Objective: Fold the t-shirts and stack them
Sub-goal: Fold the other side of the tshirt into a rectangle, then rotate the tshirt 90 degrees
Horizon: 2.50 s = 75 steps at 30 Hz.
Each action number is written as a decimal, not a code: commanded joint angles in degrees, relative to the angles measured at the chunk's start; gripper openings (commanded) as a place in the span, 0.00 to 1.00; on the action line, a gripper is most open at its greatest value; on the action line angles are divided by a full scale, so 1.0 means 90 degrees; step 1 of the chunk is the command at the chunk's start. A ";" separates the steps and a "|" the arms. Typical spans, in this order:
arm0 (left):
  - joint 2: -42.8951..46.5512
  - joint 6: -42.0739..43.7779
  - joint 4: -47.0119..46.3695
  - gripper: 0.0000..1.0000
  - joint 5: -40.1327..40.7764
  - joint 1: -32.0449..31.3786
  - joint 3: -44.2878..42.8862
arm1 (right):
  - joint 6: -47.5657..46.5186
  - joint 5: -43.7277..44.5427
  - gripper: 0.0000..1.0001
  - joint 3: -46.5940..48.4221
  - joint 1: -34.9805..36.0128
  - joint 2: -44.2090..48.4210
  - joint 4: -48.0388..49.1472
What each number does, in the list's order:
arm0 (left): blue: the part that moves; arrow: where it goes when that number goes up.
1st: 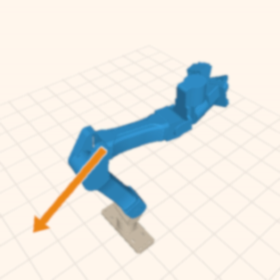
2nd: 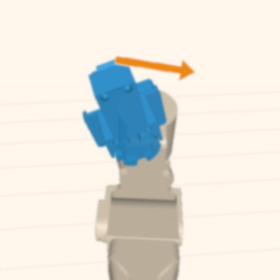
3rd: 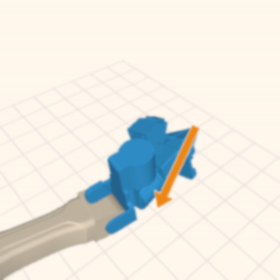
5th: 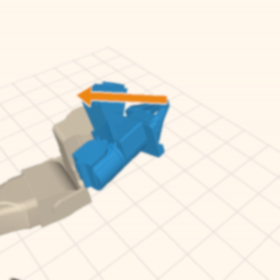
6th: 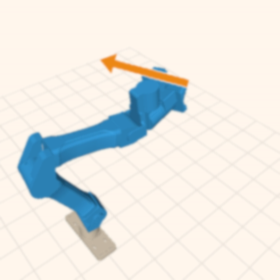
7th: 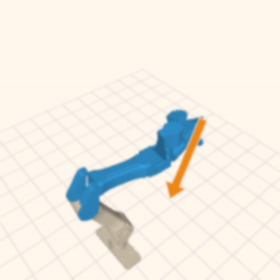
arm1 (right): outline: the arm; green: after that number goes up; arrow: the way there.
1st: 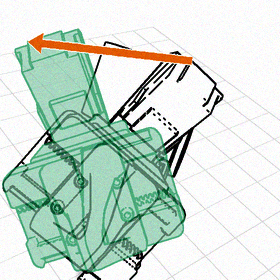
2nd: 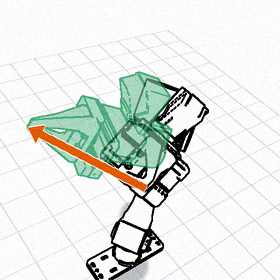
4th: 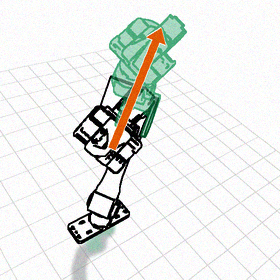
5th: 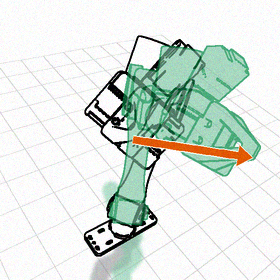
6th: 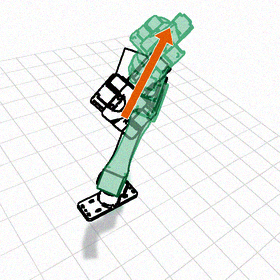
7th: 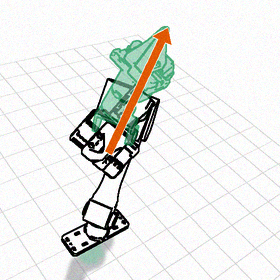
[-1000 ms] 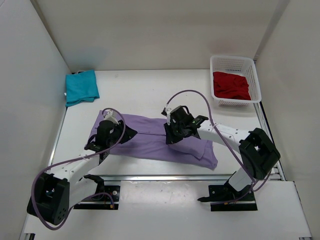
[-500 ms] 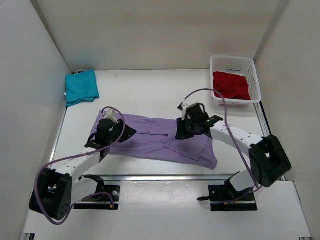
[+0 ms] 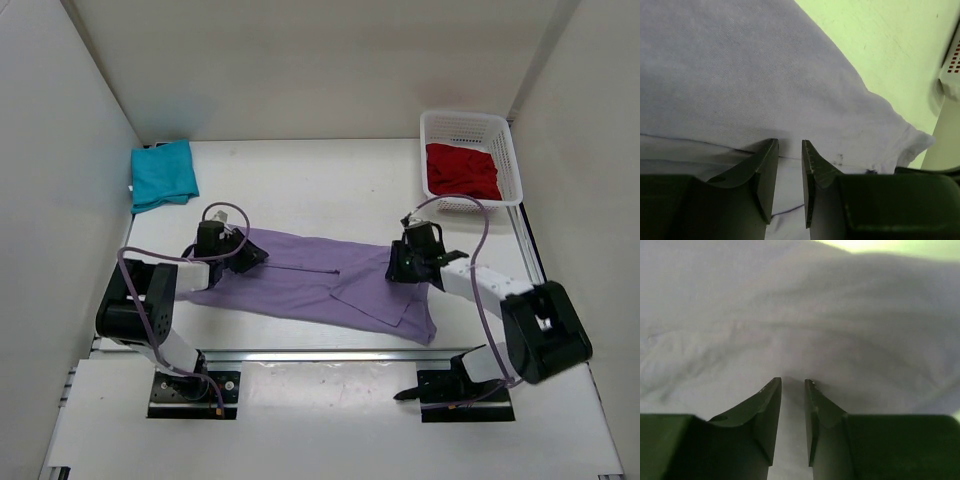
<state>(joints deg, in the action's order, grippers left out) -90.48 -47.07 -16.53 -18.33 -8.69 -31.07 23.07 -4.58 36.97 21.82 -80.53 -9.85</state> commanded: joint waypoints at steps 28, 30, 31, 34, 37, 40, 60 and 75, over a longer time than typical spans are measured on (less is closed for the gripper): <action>0.3960 0.0308 0.1310 0.45 0.0377 0.0331 0.0971 | -0.0289 -0.2110 0.21 1.0743 -0.0042 -0.6433 -0.2026; 0.3930 0.0327 0.1252 0.45 0.0609 0.0010 0.1039 | -0.0696 -0.1758 0.30 0.9092 0.0182 -0.5268 -0.1437; 0.3833 0.0347 0.1232 0.45 0.0756 -0.0349 0.1098 | -0.0824 -0.1438 0.36 0.8844 0.0260 -0.4691 -0.1426; 0.3521 0.0104 0.0920 0.45 0.0904 -0.0948 0.1197 | -0.0982 -0.1054 0.38 0.6974 0.0378 -0.3508 -0.1017; 0.3247 0.0045 0.0695 0.44 0.0875 -0.1329 0.1177 | -0.0709 -0.1209 0.15 0.5516 0.0145 -0.2948 -0.0060; 0.3324 0.0005 0.0685 0.44 0.1019 -0.1515 0.1284 | -0.0581 -0.1425 0.05 0.5180 -0.0188 -0.3073 -0.0020; 0.2026 0.0396 0.0246 0.44 0.0933 -0.1183 0.1020 | -0.0620 -0.2519 0.21 0.5853 -0.0667 -0.4753 0.0117; 0.2006 0.0386 0.0109 0.44 0.0825 -0.1086 0.1196 | -0.0493 -0.2295 0.05 0.5980 -0.0462 -0.5076 0.0098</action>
<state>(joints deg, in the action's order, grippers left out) -73.91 -44.14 -14.26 -10.13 -18.83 -20.40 18.13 -26.59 89.45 16.97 -126.67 -10.35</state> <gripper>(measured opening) 0.442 0.071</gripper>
